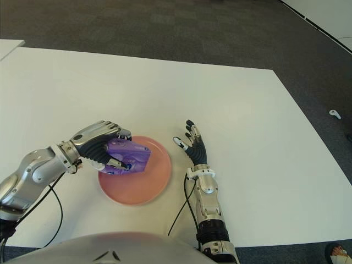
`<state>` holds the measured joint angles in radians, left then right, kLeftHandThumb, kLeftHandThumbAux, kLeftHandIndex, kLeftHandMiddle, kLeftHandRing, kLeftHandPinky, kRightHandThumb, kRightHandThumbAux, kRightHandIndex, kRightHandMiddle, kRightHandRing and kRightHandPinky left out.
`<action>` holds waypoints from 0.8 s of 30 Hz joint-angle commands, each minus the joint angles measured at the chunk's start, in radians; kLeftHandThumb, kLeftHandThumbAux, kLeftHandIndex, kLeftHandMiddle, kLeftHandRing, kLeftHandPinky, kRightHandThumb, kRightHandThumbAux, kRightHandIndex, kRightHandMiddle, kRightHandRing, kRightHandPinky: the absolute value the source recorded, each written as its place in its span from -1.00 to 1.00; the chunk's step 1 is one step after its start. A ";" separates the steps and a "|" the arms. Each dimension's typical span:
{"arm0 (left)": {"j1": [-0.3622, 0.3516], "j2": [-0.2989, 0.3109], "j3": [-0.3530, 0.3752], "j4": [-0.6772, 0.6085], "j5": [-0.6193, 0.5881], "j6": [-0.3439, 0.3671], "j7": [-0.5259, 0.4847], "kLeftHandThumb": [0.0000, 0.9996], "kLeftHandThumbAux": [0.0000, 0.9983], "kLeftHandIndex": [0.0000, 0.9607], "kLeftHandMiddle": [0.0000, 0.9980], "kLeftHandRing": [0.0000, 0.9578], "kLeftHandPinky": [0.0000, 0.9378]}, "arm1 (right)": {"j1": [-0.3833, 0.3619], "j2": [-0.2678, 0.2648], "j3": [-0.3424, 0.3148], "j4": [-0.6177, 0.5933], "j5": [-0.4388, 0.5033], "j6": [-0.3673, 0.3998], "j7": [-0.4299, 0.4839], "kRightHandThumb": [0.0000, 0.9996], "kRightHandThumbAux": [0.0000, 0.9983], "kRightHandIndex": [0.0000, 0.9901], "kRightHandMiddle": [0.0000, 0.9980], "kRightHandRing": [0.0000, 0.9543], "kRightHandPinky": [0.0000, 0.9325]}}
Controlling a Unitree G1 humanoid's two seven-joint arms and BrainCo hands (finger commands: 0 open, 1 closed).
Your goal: Put the tissue paper into the plate.
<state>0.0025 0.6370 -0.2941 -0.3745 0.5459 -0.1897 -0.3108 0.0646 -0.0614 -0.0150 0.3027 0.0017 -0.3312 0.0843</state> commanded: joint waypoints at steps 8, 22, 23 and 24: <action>-0.002 -0.083 -0.054 0.305 0.200 -0.221 0.349 0.50 0.39 -0.08 0.63 0.72 0.66 | 0.112 0.011 0.016 0.112 -0.008 0.156 0.000 -0.80 0.20 -0.88 -0.93 -0.94 -0.87; -0.065 -0.111 -0.089 0.540 0.339 -0.354 0.689 0.48 0.40 -0.08 0.57 0.65 0.68 | 0.116 0.008 0.021 0.106 -0.003 0.164 0.009 -0.79 0.19 -0.89 -0.93 -0.95 -0.90; -0.065 -0.109 -0.090 0.543 0.340 -0.361 0.698 0.48 0.40 -0.08 0.57 0.65 0.68 | 0.116 0.008 0.021 0.106 -0.003 0.166 0.009 -0.79 0.20 -0.89 -0.93 -0.95 -0.90; -0.066 -0.107 -0.091 0.546 0.340 -0.369 0.707 0.48 0.40 -0.08 0.57 0.64 0.68 | 0.117 0.008 0.021 0.106 -0.003 0.168 0.008 -0.79 0.20 -0.89 -0.93 -0.95 -0.90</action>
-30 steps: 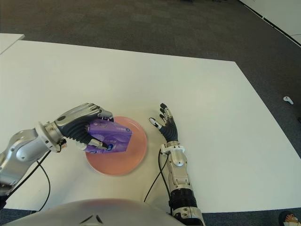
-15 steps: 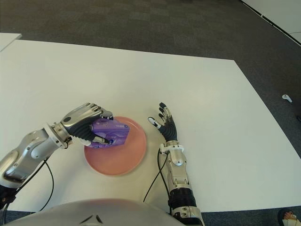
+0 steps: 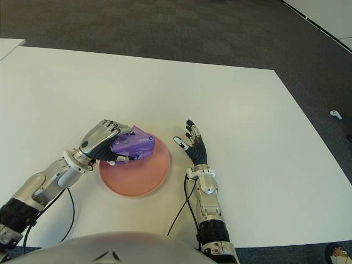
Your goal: Put the tissue paper into the plate.
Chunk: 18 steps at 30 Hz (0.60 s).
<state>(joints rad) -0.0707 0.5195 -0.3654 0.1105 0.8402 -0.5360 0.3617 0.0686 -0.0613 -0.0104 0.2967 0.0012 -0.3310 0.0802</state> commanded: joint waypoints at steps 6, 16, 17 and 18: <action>0.004 0.010 -0.020 0.078 0.040 -0.055 0.070 0.47 0.40 -0.08 0.56 0.63 0.67 | 0.113 0.007 0.016 0.115 -0.001 0.170 0.012 -0.80 0.23 -0.89 -0.92 -0.95 -0.90; 0.010 -0.008 -0.008 0.081 -0.033 -0.091 0.056 0.46 0.40 -0.08 0.55 0.63 0.66 | 0.117 0.007 0.018 0.111 -0.002 0.171 0.014 -0.81 0.21 -0.89 -0.92 -0.95 -0.89; 0.012 -0.010 -0.007 0.080 -0.047 -0.098 0.050 0.46 0.40 -0.08 0.55 0.62 0.64 | 0.117 0.007 0.018 0.111 -0.002 0.172 0.014 -0.80 0.21 -0.89 -0.92 -0.95 -0.89; 0.013 -0.011 -0.007 0.079 -0.056 -0.102 0.046 0.46 0.40 -0.08 0.54 0.61 0.63 | 0.118 0.007 0.018 0.111 -0.002 0.172 0.014 -0.80 0.21 -0.89 -0.92 -0.95 -0.89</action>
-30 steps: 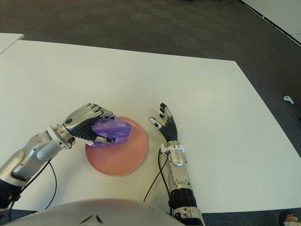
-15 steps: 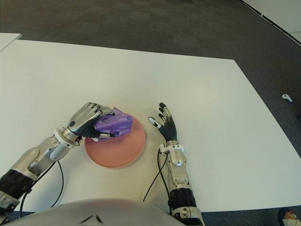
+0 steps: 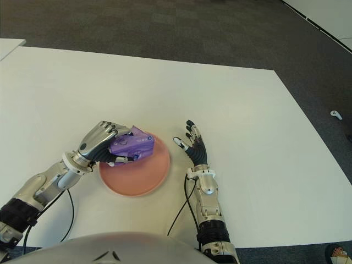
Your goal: Put the tissue paper into the plate.
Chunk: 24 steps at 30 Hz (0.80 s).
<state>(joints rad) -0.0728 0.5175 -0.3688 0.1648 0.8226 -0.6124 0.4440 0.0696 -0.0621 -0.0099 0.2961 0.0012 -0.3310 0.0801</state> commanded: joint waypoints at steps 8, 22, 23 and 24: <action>0.038 -0.019 -0.015 0.010 -0.185 -0.085 -0.134 0.44 0.40 -0.08 0.47 0.51 0.43 | 0.113 0.008 0.016 0.122 0.001 0.174 0.016 -0.78 0.23 -0.89 -0.91 -0.94 -0.88; 0.090 0.092 -0.017 -0.177 -0.416 0.002 -0.562 -0.05 0.19 -0.20 -0.01 -0.07 -0.16 | 0.110 0.011 0.023 0.122 -0.009 0.177 0.007 -0.74 0.18 -0.85 -0.90 -0.92 -0.85; 0.089 0.107 -0.019 -0.191 -0.399 0.014 -0.594 -0.27 0.02 -0.29 -0.32 -0.40 -0.47 | 0.110 0.012 0.023 0.121 -0.009 0.177 0.007 -0.74 0.17 -0.85 -0.90 -0.92 -0.85; 0.088 0.113 -0.020 -0.196 -0.387 0.020 -0.613 -0.35 -0.06 -0.40 -0.45 -0.52 -0.57 | 0.109 0.012 0.023 0.122 -0.009 0.177 0.006 -0.74 0.17 -0.85 -0.90 -0.92 -0.84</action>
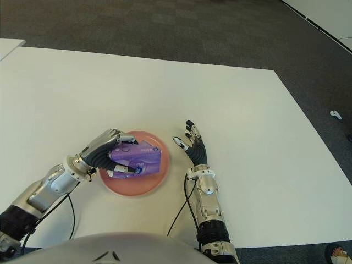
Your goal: Put the tissue paper into the plate.
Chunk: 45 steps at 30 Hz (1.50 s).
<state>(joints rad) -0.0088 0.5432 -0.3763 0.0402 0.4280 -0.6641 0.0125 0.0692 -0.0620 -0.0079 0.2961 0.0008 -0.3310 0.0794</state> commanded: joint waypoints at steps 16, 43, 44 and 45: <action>0.027 0.085 0.040 -0.114 0.192 0.076 -0.132 -0.53 -0.76 -1.00 -1.00 -1.00 -1.00 | 0.111 0.015 0.025 0.105 -0.009 0.181 0.005 -0.75 0.15 -0.87 -0.92 -0.92 -0.85; 0.056 0.058 0.075 -0.176 0.387 0.160 -0.040 -0.64 -0.68 -1.00 -1.00 -1.00 -1.00 | 0.123 0.019 0.032 0.083 -0.015 0.195 -0.016 -0.69 0.11 -0.85 -0.91 -0.92 -0.82; 0.056 0.058 0.075 -0.176 0.392 0.160 -0.036 -0.66 -0.67 -1.00 -1.00 -1.00 -1.00 | 0.123 0.019 0.032 0.084 -0.016 0.195 -0.017 -0.69 0.11 -0.84 -0.91 -0.92 -0.82; 0.055 0.058 0.076 -0.176 0.402 0.161 -0.027 -0.66 -0.67 -1.00 -1.00 -1.00 -1.00 | 0.123 0.019 0.032 0.083 -0.017 0.196 -0.018 -0.69 0.11 -0.84 -0.91 -0.92 -0.82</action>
<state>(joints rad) 0.0256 0.6077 -0.2975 -0.1387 0.7788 -0.5177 -0.0366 0.0849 -0.0529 0.0047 0.2631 -0.0020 -0.3032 0.0603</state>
